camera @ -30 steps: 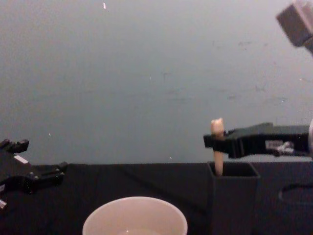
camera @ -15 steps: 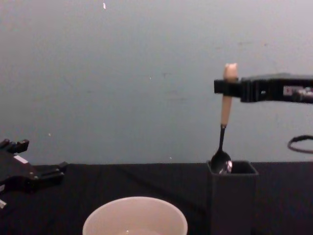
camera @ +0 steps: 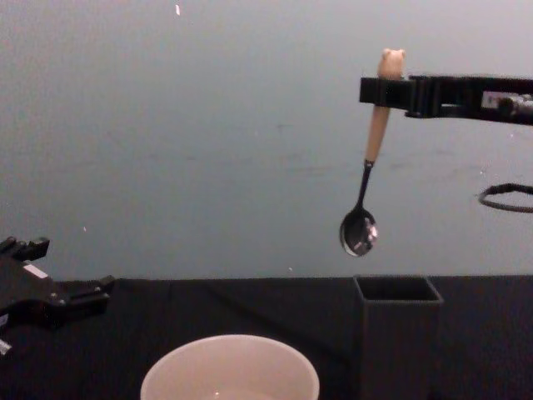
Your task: Pick up the stirring spoon with one hand, stir inside the cup, then place it back in its original position.
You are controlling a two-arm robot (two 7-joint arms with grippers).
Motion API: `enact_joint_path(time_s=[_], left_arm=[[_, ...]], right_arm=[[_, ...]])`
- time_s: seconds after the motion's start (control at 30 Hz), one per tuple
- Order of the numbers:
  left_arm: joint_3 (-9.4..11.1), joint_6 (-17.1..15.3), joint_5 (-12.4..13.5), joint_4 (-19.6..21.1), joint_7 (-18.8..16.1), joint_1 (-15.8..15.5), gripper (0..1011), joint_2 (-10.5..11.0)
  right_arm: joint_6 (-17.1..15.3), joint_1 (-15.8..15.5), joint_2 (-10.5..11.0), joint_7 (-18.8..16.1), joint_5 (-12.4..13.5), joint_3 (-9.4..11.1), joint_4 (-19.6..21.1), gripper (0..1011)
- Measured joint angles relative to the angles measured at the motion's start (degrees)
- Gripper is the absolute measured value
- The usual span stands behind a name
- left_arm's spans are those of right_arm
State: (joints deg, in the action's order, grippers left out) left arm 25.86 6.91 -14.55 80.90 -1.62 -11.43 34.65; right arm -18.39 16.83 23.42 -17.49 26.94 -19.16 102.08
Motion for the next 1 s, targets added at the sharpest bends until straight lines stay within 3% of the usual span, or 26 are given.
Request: enact_joint_path(time_s=[0.5, 0.73, 1.0], left_arm=[[0.0, 0.0, 0.0, 0.0, 0.0, 0.0, 1001, 0.0], [0.0, 0.0, 0.0, 0.0, 0.0, 0.0, 1001, 0.0], [0.0, 0.0, 0.0, 0.0, 0.0, 0.0, 1001, 0.0]], right_arm=[[5.5, -0.3, -1.5, -2.0, -0.5, -5.8, -1.4, 190], [10.0, -1.2, -2.8, -3.4, -2.1, -8.5, -4.8, 190], [13.9, -2.0, -4.4, -4.9, -3.6, -10.2, -8.6, 190]])
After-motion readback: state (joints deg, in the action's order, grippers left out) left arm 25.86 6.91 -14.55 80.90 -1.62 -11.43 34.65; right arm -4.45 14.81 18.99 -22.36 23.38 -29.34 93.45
